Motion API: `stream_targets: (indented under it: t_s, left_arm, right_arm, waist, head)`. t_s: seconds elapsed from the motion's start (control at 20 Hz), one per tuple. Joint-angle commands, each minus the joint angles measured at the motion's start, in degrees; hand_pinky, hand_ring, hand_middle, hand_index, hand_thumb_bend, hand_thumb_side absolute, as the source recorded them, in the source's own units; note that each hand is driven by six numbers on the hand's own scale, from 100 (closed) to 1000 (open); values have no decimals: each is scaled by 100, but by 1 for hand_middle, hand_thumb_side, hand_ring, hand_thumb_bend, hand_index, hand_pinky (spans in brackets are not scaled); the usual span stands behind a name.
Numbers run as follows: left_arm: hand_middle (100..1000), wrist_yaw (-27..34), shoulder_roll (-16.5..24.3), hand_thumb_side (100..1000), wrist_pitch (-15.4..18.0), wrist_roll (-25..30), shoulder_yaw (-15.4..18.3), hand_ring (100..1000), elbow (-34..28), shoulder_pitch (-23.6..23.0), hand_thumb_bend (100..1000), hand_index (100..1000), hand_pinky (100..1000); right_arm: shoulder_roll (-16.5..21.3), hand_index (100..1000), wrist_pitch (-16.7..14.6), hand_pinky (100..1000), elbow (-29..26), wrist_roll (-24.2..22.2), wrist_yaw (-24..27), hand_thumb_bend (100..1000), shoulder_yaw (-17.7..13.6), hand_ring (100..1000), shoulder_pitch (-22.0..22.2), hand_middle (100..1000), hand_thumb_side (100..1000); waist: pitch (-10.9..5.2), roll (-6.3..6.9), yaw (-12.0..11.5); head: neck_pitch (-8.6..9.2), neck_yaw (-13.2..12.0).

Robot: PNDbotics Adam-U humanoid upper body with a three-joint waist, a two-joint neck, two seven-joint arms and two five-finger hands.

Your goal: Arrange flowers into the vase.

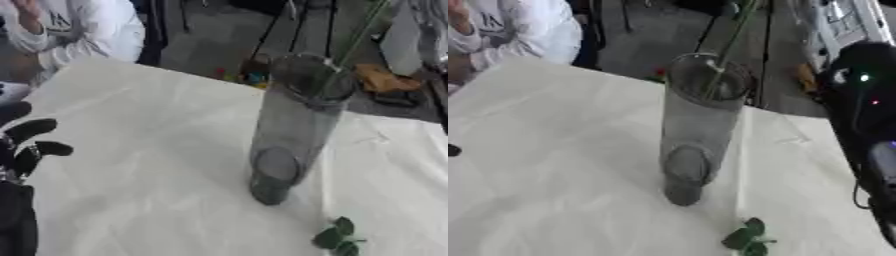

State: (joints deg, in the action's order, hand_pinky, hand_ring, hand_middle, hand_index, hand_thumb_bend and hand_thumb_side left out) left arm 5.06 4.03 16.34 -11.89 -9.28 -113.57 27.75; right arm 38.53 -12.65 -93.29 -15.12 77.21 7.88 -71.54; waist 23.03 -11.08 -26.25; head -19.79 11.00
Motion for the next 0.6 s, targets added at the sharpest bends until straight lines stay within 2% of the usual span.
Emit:
stream_targets:
  t_s: [0.05, 0.35, 0.6]
  left_arm:
    - [706, -6, -9, 1000, 5, 23, -9, 680, -102, 72, 373, 917, 541]
    - [706, -11, 5, 1000, -4, 33, -15, 680, -102, 60, 372, 917, 541]
    - [707, -20, 54, 1000, -22, 32, -8, 680, -102, 3, 374, 917, 541]
  right_arm:
    - [138, 100, 9, 100, -94, -94, -64, 119, -16, 100, -81, 100, 599]
    - [160, 100, -2, 100, -77, -150, -4, 126, -29, 100, -130, 100, 593]
    - [227, 100, -56, 100, 89, 182, 369, 142, -203, 100, -270, 100, 588]
  waist:
    - [-95, 52, -3]
    - [-90, 44, -5]
    - [-181, 32, 70]
  head:
    - [101, 92]
    - [125, 159]
    - [78, 160]
